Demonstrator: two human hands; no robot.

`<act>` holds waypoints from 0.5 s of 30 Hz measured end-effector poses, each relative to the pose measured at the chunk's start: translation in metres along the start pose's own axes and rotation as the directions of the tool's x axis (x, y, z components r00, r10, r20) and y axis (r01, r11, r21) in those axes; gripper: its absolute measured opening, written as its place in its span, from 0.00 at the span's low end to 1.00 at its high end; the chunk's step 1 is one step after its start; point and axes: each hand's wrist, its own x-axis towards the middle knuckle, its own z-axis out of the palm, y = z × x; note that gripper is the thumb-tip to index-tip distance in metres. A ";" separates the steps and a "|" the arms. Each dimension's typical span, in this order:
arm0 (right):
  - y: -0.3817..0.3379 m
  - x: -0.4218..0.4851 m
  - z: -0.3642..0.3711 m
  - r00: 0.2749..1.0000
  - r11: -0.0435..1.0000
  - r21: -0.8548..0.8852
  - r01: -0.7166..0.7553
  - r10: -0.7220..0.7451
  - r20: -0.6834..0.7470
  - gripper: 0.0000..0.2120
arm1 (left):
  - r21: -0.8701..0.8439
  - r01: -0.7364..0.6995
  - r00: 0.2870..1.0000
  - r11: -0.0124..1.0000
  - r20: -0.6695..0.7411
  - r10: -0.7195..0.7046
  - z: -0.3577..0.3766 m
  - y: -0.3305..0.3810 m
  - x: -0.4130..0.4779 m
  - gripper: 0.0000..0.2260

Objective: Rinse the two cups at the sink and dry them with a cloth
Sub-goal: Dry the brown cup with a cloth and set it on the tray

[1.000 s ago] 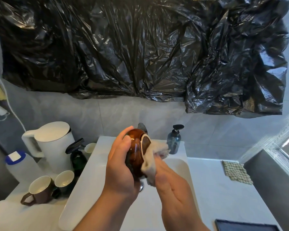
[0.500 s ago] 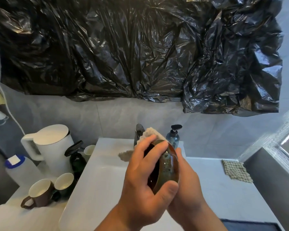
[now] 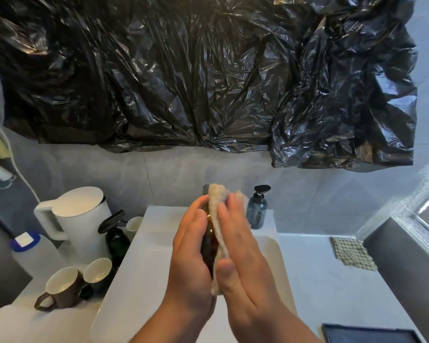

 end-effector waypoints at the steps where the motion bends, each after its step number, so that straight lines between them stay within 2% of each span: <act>1: 0.000 0.005 -0.003 0.999 1.000 -0.008 0.018 -0.019 -0.029 0.30 | 0.013 -0.007 0.999 1.000 0.041 0.006 0.001 0.000 0.000 0.21; 3: -0.002 0.018 -0.008 0.994 0.998 0.034 0.044 -0.041 -0.098 0.28 | 0.049 -0.070 0.991 0.996 0.116 0.064 0.002 0.000 -0.003 0.23; 5: -0.008 0.029 -0.009 0.990 0.984 0.173 0.031 -0.007 -0.138 0.24 | 0.084 -0.140 0.984 0.987 0.120 0.130 0.004 -0.002 -0.005 0.20; 7: -0.015 0.035 -0.010 0.984 0.923 0.380 -0.058 0.118 -0.136 0.21 | 0.088 -0.178 0.981 0.980 0.099 0.169 0.007 -0.001 -0.007 0.18; 9: -0.019 0.035 -0.008 0.959 0.801 0.568 -0.191 0.275 -0.065 0.21 | 0.085 -0.186 0.982 0.979 0.037 0.184 0.007 -0.001 -0.006 0.20; 11: -0.017 0.026 -0.002 0.943 0.780 0.566 -0.267 0.334 -0.015 0.23 | 0.070 -0.174 0.984 0.982 -0.032 0.176 0.006 -0.001 -0.004 0.22; 13: -0.015 0.018 0.001 0.936 0.838 0.428 -0.339 0.346 0.065 0.32 | 0.057 -0.153 0.984 0.987 -0.085 0.158 0.007 0.000 -0.002 0.21; 15: -0.016 0.014 0.002 0.915 0.832 0.382 -0.403 0.380 0.138 0.40 | 0.032 -0.122 0.984 0.992 -0.130 0.125 0.005 0.000 0.000 0.18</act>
